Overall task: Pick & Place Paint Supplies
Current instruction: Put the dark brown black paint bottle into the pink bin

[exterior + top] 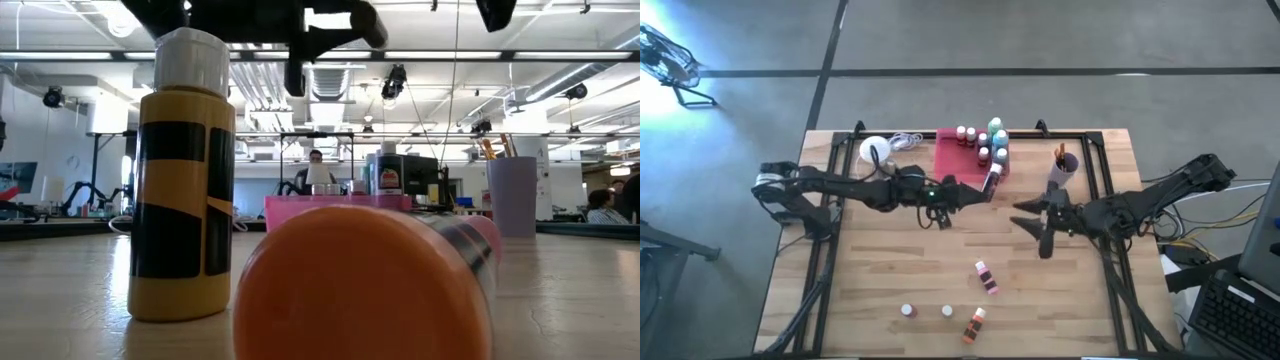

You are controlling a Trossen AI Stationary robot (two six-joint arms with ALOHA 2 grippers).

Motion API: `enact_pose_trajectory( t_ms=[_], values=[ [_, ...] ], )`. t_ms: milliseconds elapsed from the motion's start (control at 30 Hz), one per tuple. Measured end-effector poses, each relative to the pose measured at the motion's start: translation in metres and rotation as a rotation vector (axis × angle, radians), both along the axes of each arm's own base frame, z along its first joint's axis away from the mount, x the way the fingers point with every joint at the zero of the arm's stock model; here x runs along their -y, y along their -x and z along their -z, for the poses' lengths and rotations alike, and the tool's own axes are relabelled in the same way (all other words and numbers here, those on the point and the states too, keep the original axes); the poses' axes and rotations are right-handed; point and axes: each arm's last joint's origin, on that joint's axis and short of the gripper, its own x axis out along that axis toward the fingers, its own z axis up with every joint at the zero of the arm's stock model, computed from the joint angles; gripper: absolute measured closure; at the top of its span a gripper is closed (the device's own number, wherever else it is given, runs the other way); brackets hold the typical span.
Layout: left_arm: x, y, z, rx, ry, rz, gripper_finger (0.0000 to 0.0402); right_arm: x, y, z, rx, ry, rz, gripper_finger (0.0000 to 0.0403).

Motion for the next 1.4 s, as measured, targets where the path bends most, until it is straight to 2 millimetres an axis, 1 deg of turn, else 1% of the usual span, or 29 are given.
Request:
enact_pose_trajectory(
  t_ms=[67, 167, 367, 467, 567, 700, 867, 933, 1100, 1200, 1400],
  values=[
    [0.002, 0.000, 0.000, -0.002, -0.093, -0.065, 0.0276, -0.001, 0.000, -0.002, 0.023, -0.017, -0.031, 0.0213],
    [0.007, -0.001, 0.000, -0.003, -0.219, -0.146, 0.0276, -0.001, -0.001, -0.003, 0.042, -0.025, -0.018, 0.0205],
    [0.016, -0.001, -0.001, -0.005, -0.368, -0.235, 0.0276, 0.005, -0.002, 0.003, 0.086, -0.012, 0.186, 0.0194],
    [0.021, -0.001, -0.003, 0.004, -0.442, -0.237, 0.0276, 0.009, -0.003, 0.006, 0.151, -0.043, 0.226, 0.0188],
    [0.025, -0.001, -0.003, 0.002, -0.516, -0.247, 0.0276, 0.014, -0.004, 0.008, 0.226, -0.079, 0.224, 0.0180],
    [0.027, 0.000, -0.004, -0.001, -0.622, -0.283, 0.0276, 0.022, -0.007, 0.008, 0.315, -0.136, 0.155, 0.0167],
    [0.027, 0.000, -0.006, 0.004, -0.761, -0.300, 0.0276, 0.029, -0.016, 0.014, 0.301, -0.148, 0.157, 0.0156],
    [0.028, 0.000, -0.007, 0.009, -0.787, -0.304, 0.0276, 0.031, -0.021, 0.019, 0.281, -0.140, 0.159, 0.0153],
    [0.028, -0.001, -0.010, 0.019, -0.790, -0.308, 0.0276, 0.036, -0.033, 0.025, 0.254, -0.130, 0.175, 0.0147],
    [0.028, -0.001, -0.010, 0.018, -0.790, -0.306, 0.0276, 0.039, -0.039, 0.025, 0.269, -0.118, 0.153, 0.0144],
    [0.029, -0.001, -0.010, 0.013, -0.783, -0.300, 0.0276, 0.044, -0.050, 0.017, 0.298, -0.091, 0.127, 0.0141]
  ],
)
